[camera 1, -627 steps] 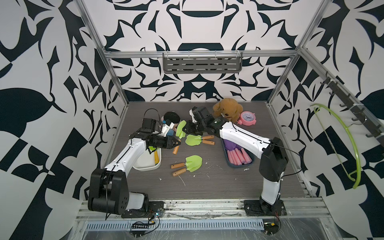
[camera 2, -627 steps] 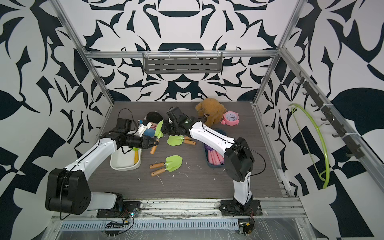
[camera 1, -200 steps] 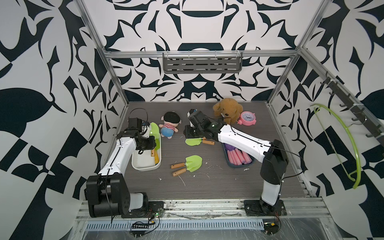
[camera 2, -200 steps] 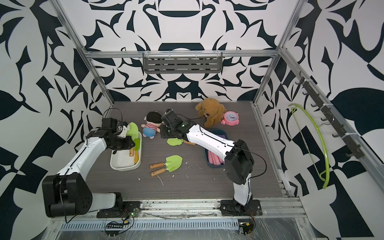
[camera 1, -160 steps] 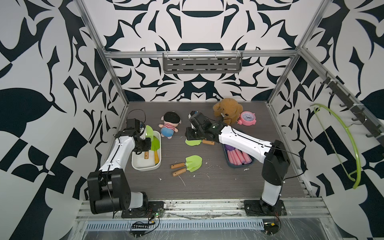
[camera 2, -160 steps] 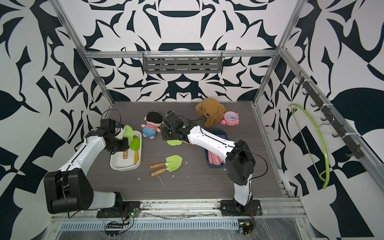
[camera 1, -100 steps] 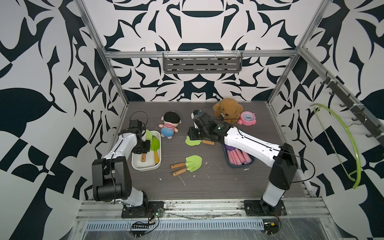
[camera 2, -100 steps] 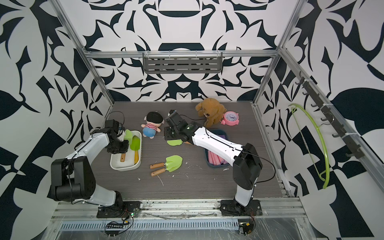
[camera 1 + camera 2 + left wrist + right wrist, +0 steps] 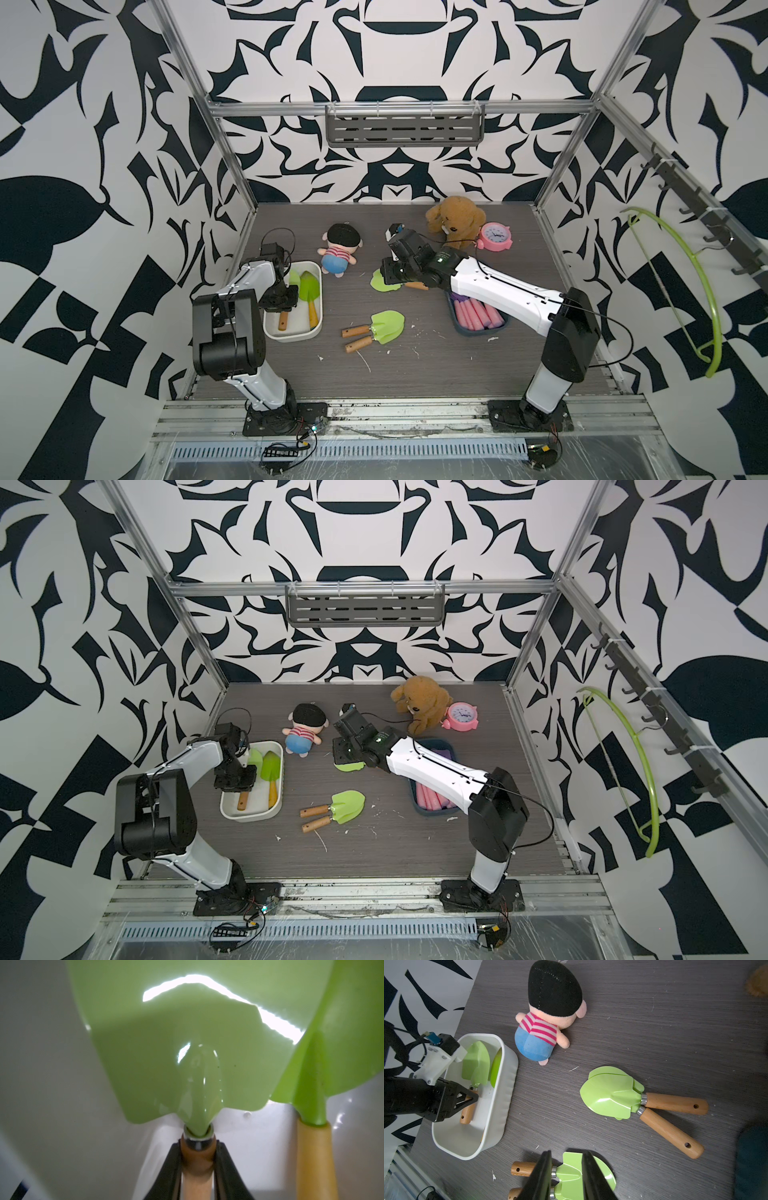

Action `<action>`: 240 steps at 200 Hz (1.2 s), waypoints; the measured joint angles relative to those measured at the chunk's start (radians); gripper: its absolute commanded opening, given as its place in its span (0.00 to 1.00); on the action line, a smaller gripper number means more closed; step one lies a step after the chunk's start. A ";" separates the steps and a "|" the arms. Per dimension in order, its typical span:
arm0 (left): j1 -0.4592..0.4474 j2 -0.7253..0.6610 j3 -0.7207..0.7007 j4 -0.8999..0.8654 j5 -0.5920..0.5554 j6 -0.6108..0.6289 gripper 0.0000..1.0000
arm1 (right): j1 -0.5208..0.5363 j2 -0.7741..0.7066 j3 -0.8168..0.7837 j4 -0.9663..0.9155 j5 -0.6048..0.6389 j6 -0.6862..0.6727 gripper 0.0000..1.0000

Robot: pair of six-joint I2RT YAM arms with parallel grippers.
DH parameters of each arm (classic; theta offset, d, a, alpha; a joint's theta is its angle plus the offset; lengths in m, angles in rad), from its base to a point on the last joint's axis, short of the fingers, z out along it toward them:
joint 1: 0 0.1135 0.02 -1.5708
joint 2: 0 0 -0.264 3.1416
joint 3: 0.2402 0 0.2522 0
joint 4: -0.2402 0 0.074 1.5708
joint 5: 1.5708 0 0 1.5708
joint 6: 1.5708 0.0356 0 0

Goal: Sort the small shovels by color and place them into the storage box
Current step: Place the shovel in the storage box.

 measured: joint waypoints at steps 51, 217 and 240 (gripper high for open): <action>0.018 0.039 0.021 -0.002 -0.008 -0.025 0.21 | 0.000 0.000 -0.002 0.000 0.007 -0.004 0.30; 0.043 -0.067 0.037 0.000 0.070 -0.094 0.69 | 0.000 0.000 0.000 -0.001 0.006 -0.020 0.31; 0.125 -0.167 0.037 0.009 0.126 -0.108 0.84 | 0.000 0.008 0.015 0.000 -0.013 -0.020 0.31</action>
